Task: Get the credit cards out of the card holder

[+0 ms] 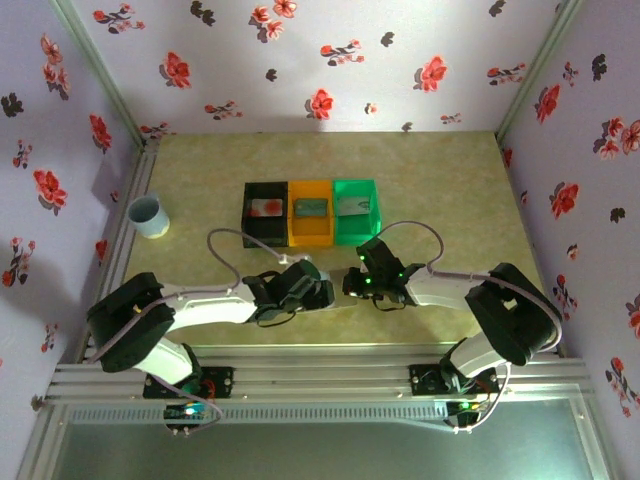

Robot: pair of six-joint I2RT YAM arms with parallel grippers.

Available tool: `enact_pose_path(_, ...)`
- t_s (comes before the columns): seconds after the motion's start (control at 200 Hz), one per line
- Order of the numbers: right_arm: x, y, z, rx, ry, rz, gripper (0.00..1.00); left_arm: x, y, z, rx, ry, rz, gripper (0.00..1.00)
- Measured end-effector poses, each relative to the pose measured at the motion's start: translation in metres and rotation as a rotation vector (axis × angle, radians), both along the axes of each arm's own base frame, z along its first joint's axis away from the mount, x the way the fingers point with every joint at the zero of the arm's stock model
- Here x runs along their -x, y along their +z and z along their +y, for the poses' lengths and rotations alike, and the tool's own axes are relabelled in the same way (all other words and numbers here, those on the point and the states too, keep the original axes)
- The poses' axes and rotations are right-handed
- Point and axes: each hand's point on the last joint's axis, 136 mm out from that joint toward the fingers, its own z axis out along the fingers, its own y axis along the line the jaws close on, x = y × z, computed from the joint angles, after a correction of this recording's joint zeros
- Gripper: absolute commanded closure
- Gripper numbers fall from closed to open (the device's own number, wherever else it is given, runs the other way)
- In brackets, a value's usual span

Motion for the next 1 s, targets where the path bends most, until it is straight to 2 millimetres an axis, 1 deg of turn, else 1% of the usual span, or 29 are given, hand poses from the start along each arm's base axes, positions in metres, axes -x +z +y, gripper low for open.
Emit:
enact_pose_path(0.2, 0.0, 0.0, 0.001, -0.005, 0.002, -0.001, 1.0, -0.004, 0.011, -0.009, 0.03, -0.005, -0.013, 0.26)
enact_pose_path(0.455, 0.001, 0.001, 0.0, -0.019, 0.002, -0.006, 1.0, -0.005, 0.017, -0.019, 0.054, -0.016, -0.02, 0.26)
enact_pose_path(0.61, 0.006, 0.001, -0.005, -0.022, 0.001, -0.001, 1.0, -0.005, 0.017, -0.02, 0.059, -0.019, -0.021, 0.26)
enact_pose_path(0.71, 0.004, 0.005, -0.011, -0.027, -0.014, -0.001, 1.0, -0.005, 0.018, -0.021, 0.061, -0.019, -0.022, 0.27)
enact_pose_path(0.75, 0.003, 0.007, -0.012, -0.031, -0.022, -0.004, 0.97, -0.005, 0.018, -0.021, 0.062, -0.019, -0.022, 0.26)
enact_pose_path(0.825, 0.0, 0.015, -0.017, -0.041, -0.039, -0.016, 0.87, -0.005, 0.018, -0.021, 0.062, -0.02, -0.022, 0.27)
enact_pose_path(0.855, -0.001, 0.019, -0.02, -0.045, -0.047, -0.023, 0.85, -0.005, 0.018, -0.021, 0.062, -0.02, -0.022, 0.27)
enact_pose_path(1.0, -0.004, 0.04, -0.032, -0.061, -0.074, -0.062, 0.79, -0.005, 0.017, -0.02, 0.059, -0.019, -0.022, 0.26)
